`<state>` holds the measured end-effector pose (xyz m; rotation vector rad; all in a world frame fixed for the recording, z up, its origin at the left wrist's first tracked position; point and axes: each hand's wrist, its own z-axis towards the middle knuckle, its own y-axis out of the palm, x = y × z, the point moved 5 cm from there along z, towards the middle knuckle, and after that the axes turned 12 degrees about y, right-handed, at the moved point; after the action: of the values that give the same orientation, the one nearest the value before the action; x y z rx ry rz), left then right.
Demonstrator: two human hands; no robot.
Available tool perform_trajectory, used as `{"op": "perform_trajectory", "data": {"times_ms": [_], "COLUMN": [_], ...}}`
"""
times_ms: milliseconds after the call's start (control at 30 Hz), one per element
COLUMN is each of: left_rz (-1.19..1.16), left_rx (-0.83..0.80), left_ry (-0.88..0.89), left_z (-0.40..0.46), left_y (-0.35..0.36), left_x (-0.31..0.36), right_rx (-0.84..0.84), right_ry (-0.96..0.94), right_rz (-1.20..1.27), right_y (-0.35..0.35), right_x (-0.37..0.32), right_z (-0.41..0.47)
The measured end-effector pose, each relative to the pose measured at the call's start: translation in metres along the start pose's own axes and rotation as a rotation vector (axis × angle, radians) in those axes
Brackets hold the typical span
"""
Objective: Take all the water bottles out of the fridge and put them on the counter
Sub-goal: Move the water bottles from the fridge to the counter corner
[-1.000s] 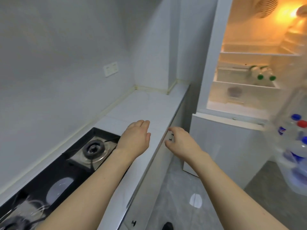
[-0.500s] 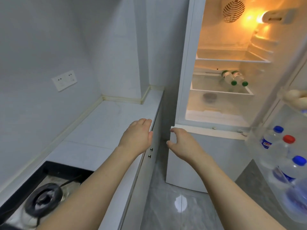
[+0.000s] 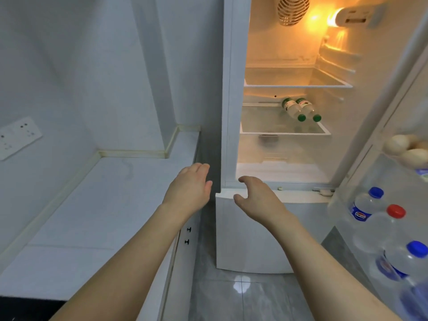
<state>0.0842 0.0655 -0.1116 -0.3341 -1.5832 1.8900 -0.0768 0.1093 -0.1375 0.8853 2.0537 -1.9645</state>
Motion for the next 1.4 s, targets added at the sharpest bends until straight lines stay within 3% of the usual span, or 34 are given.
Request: {"op": "perform_trajectory", "data": {"times_ms": [600,933,1400], "left_rz": [-0.02,-0.108,-0.574], "left_rx": [0.04,-0.026,-0.223], "left_ry": [0.136,0.175,-0.151], "left_z": [0.22,0.328,0.492], "left_y": [0.064,0.101,0.192], "left_x": [0.081,0.098,0.092], "right_rx": [0.13,0.235,0.418], "right_ry": [0.06,0.218,0.432], "right_rz": [0.049,0.211,0.326], "right_y": [-0.118,-0.148,-0.17], "right_x": [0.128,0.186,0.239], "right_z": [0.172,0.253,0.383]}}
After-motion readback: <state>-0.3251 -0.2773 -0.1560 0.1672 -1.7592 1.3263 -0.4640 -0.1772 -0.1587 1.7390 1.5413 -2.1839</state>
